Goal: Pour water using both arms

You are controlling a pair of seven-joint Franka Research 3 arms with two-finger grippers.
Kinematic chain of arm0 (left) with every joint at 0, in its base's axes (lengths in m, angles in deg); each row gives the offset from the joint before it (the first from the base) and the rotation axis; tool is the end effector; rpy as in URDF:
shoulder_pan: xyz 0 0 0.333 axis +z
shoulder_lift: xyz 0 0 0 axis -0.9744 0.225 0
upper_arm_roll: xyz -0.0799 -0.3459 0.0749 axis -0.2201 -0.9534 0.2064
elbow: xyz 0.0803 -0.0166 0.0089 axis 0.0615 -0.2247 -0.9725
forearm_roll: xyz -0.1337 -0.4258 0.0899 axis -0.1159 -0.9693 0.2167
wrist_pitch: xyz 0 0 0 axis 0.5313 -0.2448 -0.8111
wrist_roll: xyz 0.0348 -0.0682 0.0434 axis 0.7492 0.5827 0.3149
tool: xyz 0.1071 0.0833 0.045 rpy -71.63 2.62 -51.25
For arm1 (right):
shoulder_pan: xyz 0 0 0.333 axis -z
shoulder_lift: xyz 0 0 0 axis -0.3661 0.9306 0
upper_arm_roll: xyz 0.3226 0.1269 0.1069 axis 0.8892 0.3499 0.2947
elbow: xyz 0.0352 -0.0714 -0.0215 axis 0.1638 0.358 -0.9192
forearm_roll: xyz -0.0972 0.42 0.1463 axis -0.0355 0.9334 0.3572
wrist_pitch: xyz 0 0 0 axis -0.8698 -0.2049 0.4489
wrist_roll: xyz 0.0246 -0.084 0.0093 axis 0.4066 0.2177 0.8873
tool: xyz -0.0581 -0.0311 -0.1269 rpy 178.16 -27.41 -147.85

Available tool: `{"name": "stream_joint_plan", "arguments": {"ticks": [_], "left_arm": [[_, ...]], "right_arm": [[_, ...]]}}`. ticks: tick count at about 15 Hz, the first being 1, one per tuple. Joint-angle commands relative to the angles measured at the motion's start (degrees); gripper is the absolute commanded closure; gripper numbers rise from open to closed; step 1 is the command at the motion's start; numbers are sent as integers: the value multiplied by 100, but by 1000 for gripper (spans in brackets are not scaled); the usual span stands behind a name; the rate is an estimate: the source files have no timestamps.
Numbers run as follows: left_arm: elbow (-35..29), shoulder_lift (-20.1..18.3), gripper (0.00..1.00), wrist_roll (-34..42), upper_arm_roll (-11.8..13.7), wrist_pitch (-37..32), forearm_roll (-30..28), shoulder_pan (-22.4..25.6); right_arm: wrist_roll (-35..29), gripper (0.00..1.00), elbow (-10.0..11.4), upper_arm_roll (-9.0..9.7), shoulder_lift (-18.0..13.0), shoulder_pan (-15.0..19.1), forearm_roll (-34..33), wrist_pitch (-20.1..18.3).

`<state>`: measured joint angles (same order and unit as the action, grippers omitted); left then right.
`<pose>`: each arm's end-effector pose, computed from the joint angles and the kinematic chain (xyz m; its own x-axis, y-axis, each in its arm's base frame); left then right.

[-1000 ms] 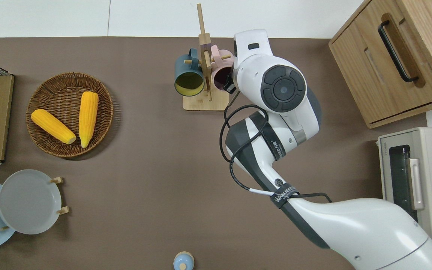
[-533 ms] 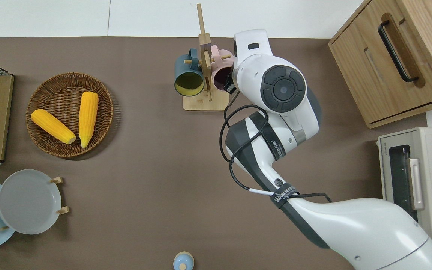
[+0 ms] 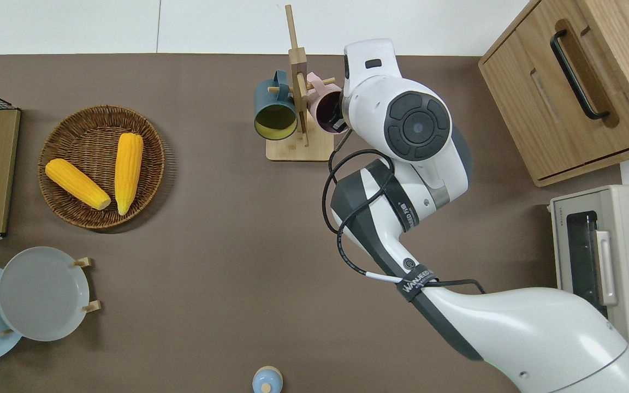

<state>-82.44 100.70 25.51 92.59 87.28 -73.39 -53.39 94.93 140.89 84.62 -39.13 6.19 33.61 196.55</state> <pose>0.7024 0.4097 0.4810 0.7178 0.0017 0.6962 -0.0207 -0.9995 0.0238 0.8004 0.3326 0.4506 0.4884 0.7896 0.3715 0.7137 -0.6064 0.3506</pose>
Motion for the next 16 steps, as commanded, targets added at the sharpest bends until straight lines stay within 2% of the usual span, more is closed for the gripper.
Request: {"name": "stream_joint_plan", "arguments": {"ticks": [1,16], "left_arm": [[19,-11,1000,-15,-32,97,-145,-41],[98,-116,1000,-279,-23,9,-40,-50]], "right_arm": [[65,957,-56,131,81,44,23,-43],[117,990,-56,78,-86,35,216,-333]]}}
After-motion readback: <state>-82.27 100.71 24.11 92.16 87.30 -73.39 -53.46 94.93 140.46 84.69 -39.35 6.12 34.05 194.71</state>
